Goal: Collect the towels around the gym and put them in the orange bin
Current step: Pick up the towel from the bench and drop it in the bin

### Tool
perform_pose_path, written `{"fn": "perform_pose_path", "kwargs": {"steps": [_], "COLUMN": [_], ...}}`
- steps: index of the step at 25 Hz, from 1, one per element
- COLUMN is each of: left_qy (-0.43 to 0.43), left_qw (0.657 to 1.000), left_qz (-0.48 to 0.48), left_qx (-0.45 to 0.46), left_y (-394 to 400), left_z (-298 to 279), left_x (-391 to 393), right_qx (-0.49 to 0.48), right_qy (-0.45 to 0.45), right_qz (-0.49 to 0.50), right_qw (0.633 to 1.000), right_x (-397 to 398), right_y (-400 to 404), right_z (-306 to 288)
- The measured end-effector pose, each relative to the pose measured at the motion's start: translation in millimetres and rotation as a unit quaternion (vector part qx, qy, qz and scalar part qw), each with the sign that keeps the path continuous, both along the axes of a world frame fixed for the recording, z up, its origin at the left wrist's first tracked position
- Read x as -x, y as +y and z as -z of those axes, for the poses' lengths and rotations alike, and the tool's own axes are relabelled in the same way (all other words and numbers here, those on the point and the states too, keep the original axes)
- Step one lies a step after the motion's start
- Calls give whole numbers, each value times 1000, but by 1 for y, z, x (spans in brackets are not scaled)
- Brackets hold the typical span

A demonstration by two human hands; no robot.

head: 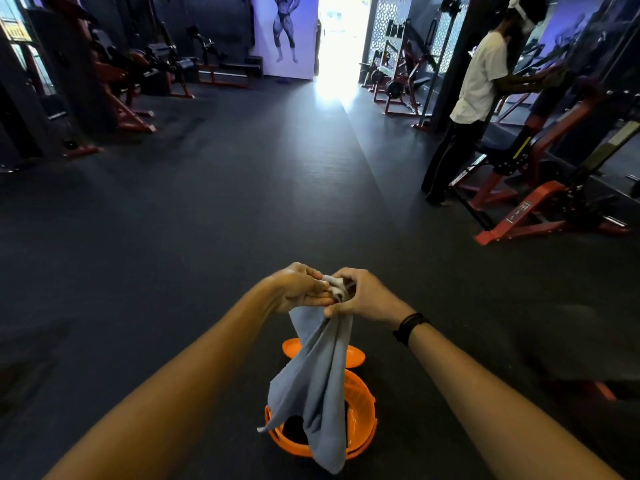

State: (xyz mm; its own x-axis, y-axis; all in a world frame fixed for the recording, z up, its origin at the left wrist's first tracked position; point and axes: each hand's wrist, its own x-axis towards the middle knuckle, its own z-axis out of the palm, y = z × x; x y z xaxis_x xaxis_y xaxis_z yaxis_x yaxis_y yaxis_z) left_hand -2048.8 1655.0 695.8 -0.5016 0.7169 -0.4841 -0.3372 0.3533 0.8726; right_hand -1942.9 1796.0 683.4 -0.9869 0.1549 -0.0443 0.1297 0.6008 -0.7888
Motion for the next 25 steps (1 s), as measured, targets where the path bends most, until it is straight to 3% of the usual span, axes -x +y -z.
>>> {"fn": "perform_pose_path", "kwargs": {"steps": [2,4,6,9,11,12,13,15,17,19,22,25], "left_qy": [6,192,413,566,662,705,717,641,567,529,471,475], "left_qw": [999,979,896,737,660,651,673,759,809,828,852,875], "left_qz": [31,69,147,247,210,145,49,-110,-145,-174,-205,-91], "left_qx": [-33,-16,72,273,285,241,175,26,-48,-71,-99,29], "left_y": [-2,-10,-24,-43,-53,-55,-56,-49,-38,-27,-21,-26], "left_z": [2,12,28,65,80,82,82,68,50,37,27,25], "left_x": [2,12,23,34,34,34,37,41,36,28,26,44], "right_qx": [-107,-109,-59,0,8,-1,-13,-41,-83,-109,-68,-56], "right_qy": [44,91,121,143,144,145,146,132,102,82,95,36], "right_qz": [12,22,42,91,119,137,161,204,224,233,248,224], "right_qw": [993,990,990,986,982,980,976,969,966,963,962,972], "right_x": [1,0,-3,-8,-13,-17,-22,-32,-38,-43,-48,-50], "right_y": [5,8,16,31,38,43,48,62,72,76,77,78], "right_z": [6,8,5,1,1,2,2,2,3,6,9,13]}}
